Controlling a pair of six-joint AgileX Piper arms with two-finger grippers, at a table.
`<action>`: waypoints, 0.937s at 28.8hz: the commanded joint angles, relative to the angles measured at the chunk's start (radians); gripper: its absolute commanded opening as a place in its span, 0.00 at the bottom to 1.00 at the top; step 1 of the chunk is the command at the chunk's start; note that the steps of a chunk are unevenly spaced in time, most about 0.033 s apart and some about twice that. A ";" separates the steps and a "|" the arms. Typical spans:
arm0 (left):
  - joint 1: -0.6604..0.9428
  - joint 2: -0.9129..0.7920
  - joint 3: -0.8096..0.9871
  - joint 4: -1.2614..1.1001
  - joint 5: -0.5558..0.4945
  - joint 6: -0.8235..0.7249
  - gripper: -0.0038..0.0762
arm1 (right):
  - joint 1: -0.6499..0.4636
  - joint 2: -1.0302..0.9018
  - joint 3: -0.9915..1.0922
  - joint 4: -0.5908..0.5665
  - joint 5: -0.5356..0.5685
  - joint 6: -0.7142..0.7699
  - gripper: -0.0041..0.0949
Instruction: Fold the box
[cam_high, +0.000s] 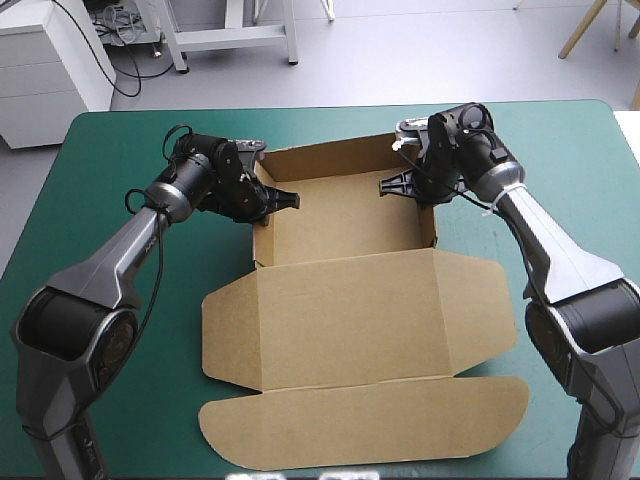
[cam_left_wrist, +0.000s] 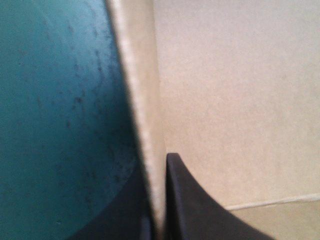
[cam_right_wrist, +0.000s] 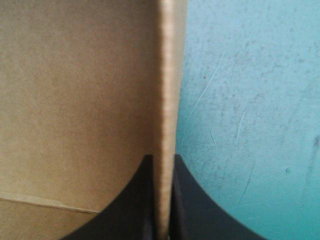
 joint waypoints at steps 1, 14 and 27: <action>-0.012 -0.026 -0.027 -0.029 0.045 -0.009 0.04 | -0.001 -0.055 0.031 0.076 -0.036 -0.017 0.03; -0.061 -0.020 -0.034 0.164 0.114 -0.074 0.04 | -0.015 -0.051 0.116 0.087 -0.045 -0.011 0.03; -0.061 -0.020 -0.034 0.117 0.100 -0.068 0.10 | -0.015 -0.051 0.116 0.060 -0.039 -0.027 0.17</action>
